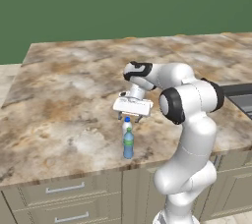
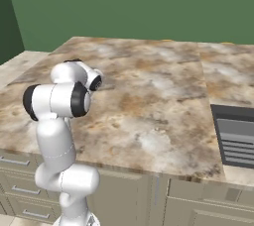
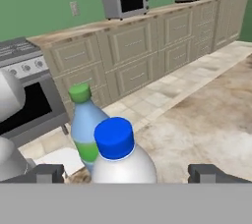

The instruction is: Take the bottled waters from the counter and place them in the freezer to freeze. Close the freezer door after placing the bottles.

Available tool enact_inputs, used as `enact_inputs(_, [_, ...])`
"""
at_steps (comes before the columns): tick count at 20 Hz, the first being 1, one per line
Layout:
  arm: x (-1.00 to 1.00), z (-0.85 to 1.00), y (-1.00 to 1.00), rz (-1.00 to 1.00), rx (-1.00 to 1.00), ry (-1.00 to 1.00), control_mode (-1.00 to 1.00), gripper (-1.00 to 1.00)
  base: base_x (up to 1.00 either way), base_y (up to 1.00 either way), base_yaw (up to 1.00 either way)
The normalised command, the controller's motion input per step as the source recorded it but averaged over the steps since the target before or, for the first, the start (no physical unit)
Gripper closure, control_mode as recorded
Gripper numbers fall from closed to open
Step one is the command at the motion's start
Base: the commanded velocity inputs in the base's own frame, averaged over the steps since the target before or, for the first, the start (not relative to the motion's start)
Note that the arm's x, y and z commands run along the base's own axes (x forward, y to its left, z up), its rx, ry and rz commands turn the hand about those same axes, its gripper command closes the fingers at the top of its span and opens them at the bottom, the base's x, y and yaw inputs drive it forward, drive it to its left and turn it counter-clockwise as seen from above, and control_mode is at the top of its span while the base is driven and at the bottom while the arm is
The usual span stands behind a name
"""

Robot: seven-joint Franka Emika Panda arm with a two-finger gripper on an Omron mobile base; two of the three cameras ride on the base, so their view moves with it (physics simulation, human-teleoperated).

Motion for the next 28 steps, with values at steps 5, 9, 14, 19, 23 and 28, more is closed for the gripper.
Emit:
enact_inputs(5, [-0.12, -0.01, 0.05, 0.07, 0.0, 0.03, -1.0, -1.0, 0.0, 0.0, 0.0])
enact_inputs(9, [-0.16, 0.0, 0.0, 0.02, 0.0, 0.0, -1.0, -1.0, 0.0, 0.0, 0.0])
enact_inputs(14, [-0.08, -0.02, 0.0, 0.01, 0.0, 0.01, -1.0, -1.0, 0.0, 0.0, 0.0])
enact_inputs(19, [-0.09, -0.04, 0.01, 0.03, 0.0, 0.0, -1.0, -1.0, 0.0, 0.0, 0.0])
enact_inputs(23, [-0.15, -0.05, 0.0, 0.0, 0.0, 0.01, -1.0, -1.0, 0.0, 0.0, 0.0])
enact_inputs(28, [-0.13, -0.02, 0.0, 0.0, 0.0, 0.01, -1.0, -1.0, 0.0, 0.0, 0.0])
